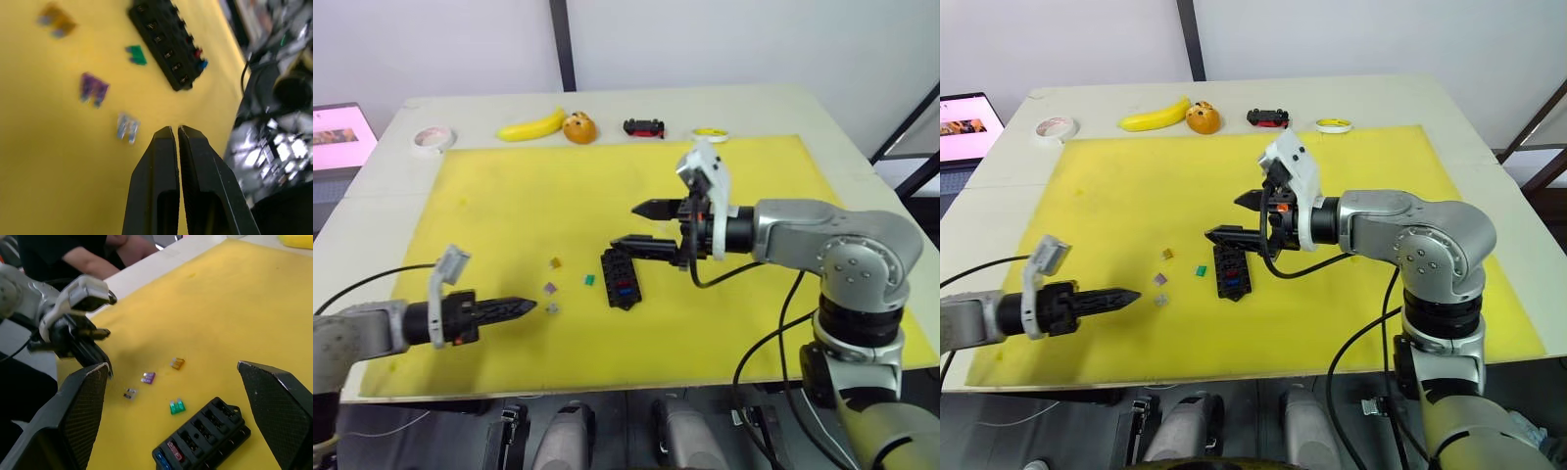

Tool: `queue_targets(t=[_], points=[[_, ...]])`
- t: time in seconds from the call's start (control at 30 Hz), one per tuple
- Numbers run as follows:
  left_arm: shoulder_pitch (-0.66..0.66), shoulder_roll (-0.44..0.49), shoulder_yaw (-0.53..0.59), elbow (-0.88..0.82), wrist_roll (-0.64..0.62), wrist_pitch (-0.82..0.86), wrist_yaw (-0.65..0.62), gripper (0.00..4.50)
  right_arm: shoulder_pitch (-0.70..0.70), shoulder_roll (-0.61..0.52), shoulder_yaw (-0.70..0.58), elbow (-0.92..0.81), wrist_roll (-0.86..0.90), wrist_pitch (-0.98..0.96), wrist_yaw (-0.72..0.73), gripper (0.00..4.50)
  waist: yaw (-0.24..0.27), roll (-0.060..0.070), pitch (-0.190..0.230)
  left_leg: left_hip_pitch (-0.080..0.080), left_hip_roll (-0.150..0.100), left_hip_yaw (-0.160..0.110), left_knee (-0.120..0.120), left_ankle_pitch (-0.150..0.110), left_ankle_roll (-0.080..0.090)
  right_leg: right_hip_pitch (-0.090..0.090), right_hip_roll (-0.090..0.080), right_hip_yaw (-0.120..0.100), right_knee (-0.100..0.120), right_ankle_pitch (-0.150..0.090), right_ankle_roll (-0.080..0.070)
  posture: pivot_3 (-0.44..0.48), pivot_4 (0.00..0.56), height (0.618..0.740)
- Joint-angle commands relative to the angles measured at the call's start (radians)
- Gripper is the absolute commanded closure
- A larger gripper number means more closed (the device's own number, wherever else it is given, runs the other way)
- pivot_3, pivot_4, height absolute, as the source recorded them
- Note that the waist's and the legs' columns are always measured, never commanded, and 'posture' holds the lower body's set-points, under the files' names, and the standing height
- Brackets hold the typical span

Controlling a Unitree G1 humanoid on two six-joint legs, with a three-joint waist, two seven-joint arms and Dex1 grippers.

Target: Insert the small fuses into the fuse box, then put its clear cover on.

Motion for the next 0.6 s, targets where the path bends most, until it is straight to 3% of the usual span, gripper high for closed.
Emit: queue_targets(t=[0.03,0.07,0.3,0.47,0.6], points=[[0.066,0.019,0.098,0.007,-0.094,0.088,0.000,3.77,-0.010,-0.082,0.045,-0.063,-0.004,-0.065,0.070,0.00,0.000,0.000,0.000,0.000,0.000,0.000,0.000,0.000,0.000,0.000,0.000,0.000,0.000,0.000,0.000,0.000,0.150,0.740],[0.088,0.020,0.120,0.013,-0.118,0.117,0.005,3.51,-0.010,-0.110,0.058,-0.070,-0.007,-0.082,0.092,0.00,0.000,0.000,0.000,0.000,0.000,0.000,0.000,0.000,0.000,0.000,-0.001,0.000,-0.001,0.000,0.000,0.000,0.150,0.740],[0.118,-0.061,0.198,0.086,-0.212,0.213,0.154,0.03,-0.006,-0.277,0.148,-0.090,-0.068,-0.217,0.227,0.00,0.003,0.000,0.000,0.001,0.000,-0.001,0.001,0.000,0.001,0.002,-0.002,-0.001,-0.001,0.000,0.000,0.000,0.150,0.740],[0.033,-0.131,0.221,0.220,-0.324,0.278,0.319,0.03,-0.007,-0.322,0.174,-0.092,-0.097,-0.276,0.273,0.00,0.004,0.000,0.000,0.001,0.000,-0.001,0.001,0.000,0.001,0.002,-0.002,-0.001,-0.001,0.000,0.000,0.000,0.150,0.740],[-0.027,-0.168,0.175,0.291,-0.418,0.323,0.449,0.03,-0.013,-0.330,0.185,-0.087,-0.113,-0.292,0.280,0.00,0.006,-0.001,0.000,0.000,-0.001,-0.001,0.002,-0.001,0.001,0.002,-0.002,-0.001,-0.001,0.000,0.000,0.000,0.150,0.740]])
